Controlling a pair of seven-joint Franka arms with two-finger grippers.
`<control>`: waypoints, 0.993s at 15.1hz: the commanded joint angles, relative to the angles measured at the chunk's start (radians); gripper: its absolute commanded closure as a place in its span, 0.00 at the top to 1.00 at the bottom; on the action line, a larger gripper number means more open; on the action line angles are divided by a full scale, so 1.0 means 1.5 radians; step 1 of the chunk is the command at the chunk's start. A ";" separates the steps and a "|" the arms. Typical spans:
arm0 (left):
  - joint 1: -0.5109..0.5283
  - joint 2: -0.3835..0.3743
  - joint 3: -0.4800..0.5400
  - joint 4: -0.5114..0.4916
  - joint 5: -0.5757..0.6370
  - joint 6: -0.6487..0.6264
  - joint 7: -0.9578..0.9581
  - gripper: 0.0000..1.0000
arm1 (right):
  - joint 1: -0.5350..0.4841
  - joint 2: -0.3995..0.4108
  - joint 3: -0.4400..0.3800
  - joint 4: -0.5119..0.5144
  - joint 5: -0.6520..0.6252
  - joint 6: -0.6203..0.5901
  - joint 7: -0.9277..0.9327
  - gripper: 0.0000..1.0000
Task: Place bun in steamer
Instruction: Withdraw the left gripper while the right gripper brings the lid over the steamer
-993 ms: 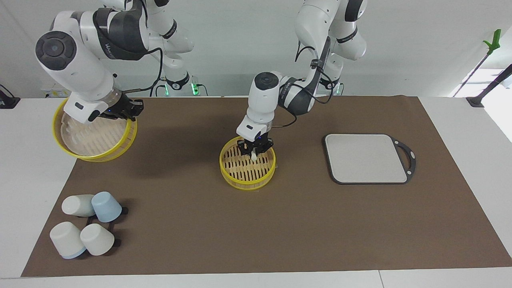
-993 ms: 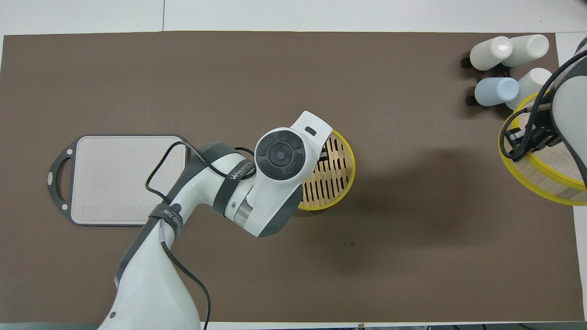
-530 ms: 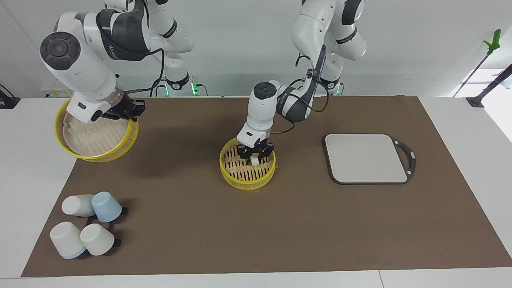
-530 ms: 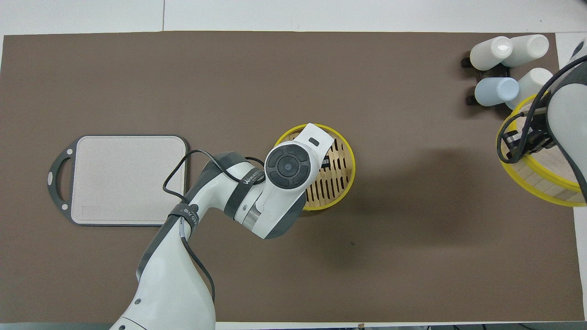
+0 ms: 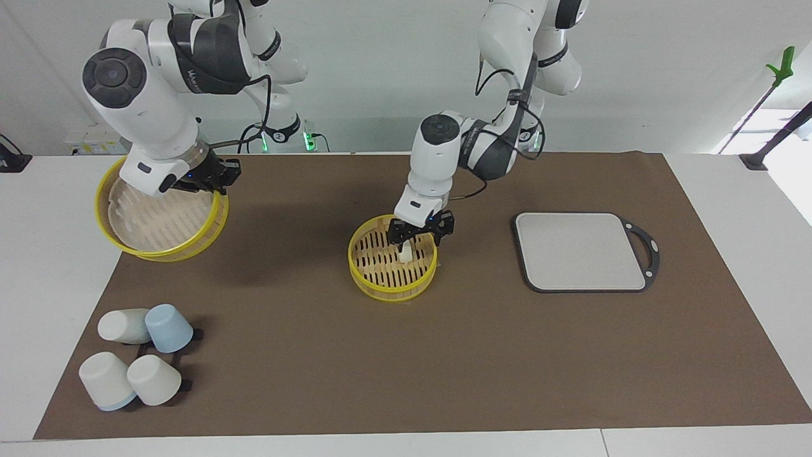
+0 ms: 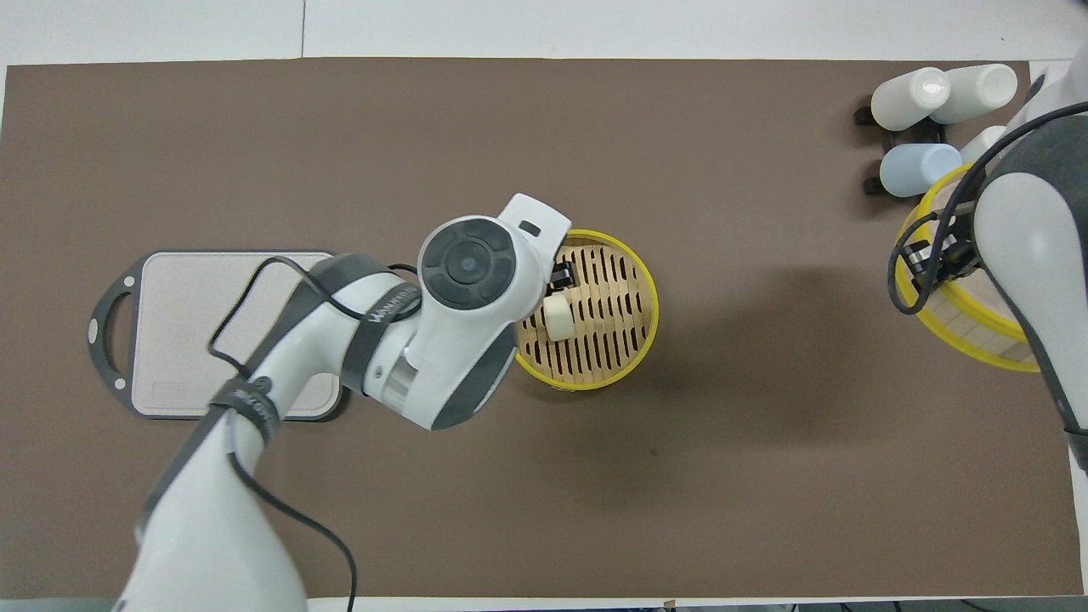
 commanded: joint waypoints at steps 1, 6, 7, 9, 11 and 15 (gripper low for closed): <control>0.107 -0.112 -0.002 -0.017 -0.014 -0.137 0.125 1.00 | 0.092 -0.021 0.002 -0.036 0.003 0.095 0.092 0.00; 0.307 -0.168 0.002 0.025 0.046 -0.279 0.403 1.00 | 0.280 0.085 0.001 -0.010 0.100 0.310 0.435 0.00; 0.336 -0.166 0.003 0.043 0.058 -0.303 0.445 1.00 | 0.300 0.106 0.002 -0.002 0.103 0.352 0.478 0.00; 0.363 -0.164 0.003 0.066 0.083 -0.332 0.475 1.00 | 0.331 0.137 0.001 -0.002 0.098 0.376 0.510 0.00; 0.369 -0.162 0.003 0.085 0.095 -0.357 0.479 1.00 | 0.337 0.146 0.002 -0.012 0.093 0.380 0.513 0.00; 0.370 -0.165 0.003 0.108 0.090 -0.401 0.481 1.00 | 0.374 0.161 0.001 -0.043 0.092 0.448 0.557 0.00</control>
